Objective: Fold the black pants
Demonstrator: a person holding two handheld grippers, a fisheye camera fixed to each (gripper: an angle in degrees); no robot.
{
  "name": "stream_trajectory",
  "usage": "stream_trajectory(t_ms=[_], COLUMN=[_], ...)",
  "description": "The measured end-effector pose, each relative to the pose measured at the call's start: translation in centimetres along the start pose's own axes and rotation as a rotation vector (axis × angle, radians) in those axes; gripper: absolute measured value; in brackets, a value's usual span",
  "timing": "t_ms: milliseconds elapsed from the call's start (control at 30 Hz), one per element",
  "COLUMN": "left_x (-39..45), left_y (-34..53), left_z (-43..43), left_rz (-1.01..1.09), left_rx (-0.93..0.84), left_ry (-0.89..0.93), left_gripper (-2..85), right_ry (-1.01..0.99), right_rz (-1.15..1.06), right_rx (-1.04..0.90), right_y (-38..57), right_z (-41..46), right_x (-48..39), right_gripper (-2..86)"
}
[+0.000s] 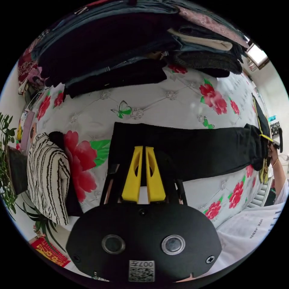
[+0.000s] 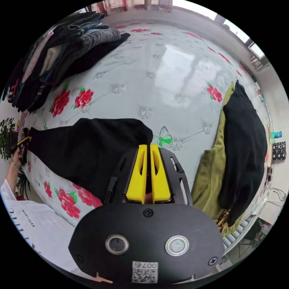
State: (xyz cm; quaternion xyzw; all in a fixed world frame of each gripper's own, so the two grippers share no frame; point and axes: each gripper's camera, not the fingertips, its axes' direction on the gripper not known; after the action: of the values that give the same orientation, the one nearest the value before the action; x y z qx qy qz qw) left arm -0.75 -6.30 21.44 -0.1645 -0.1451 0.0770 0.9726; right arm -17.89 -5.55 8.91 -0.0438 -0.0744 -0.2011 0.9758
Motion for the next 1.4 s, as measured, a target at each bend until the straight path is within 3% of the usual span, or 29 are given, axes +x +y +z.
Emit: stream_trajectory(t_ms=[200,400,500,700,967,1167,1267,1400], left_x=[-2.8,-2.3,-2.6,-4.2,-4.3,-5.3,-8.0,-12.4], left_y=[3.2,12.7,17.6,25.6,28.8,30.4,32.0,33.3], left_z=[-10.6,-16.7,-15.7,-10.4,-9.3,-10.0,-11.0,-11.8], left_rz=[-0.077,-0.058,-0.073,-0.221,-0.193,-0.207,-0.369,-0.568], left_rx=[0.372,0.530,0.450,0.194,0.161,0.152,0.192,0.280], left_ry=[0.109,0.028,-0.022,0.046,0.056,0.051,0.029,0.186], left_gripper=[-0.8,-0.7,-0.8,-0.9,-0.8,0.4,2.8,6.9], right_ry=[-0.189,-0.114,-0.110,-0.173,-0.163,-0.226,-0.291,-0.486], right_rz=[-0.032,-0.124,-0.081,0.042,0.056,0.160,0.253,0.462], right_rx=[0.431,0.501,0.408,0.190,0.012,0.117,0.175,0.186], right_y=[4.0,13.9,19.3,27.2,30.4,32.1,32.9,32.9], right_z=[-12.0,-15.8,-14.0,-9.2,-6.0,-7.9,-8.3,-6.1], right_x=[1.8,1.0,1.6,3.0,5.6,8.2,10.1,12.6], right_gripper=[0.1,-0.1,-0.2,-0.3,0.1,3.0,4.5,6.3])
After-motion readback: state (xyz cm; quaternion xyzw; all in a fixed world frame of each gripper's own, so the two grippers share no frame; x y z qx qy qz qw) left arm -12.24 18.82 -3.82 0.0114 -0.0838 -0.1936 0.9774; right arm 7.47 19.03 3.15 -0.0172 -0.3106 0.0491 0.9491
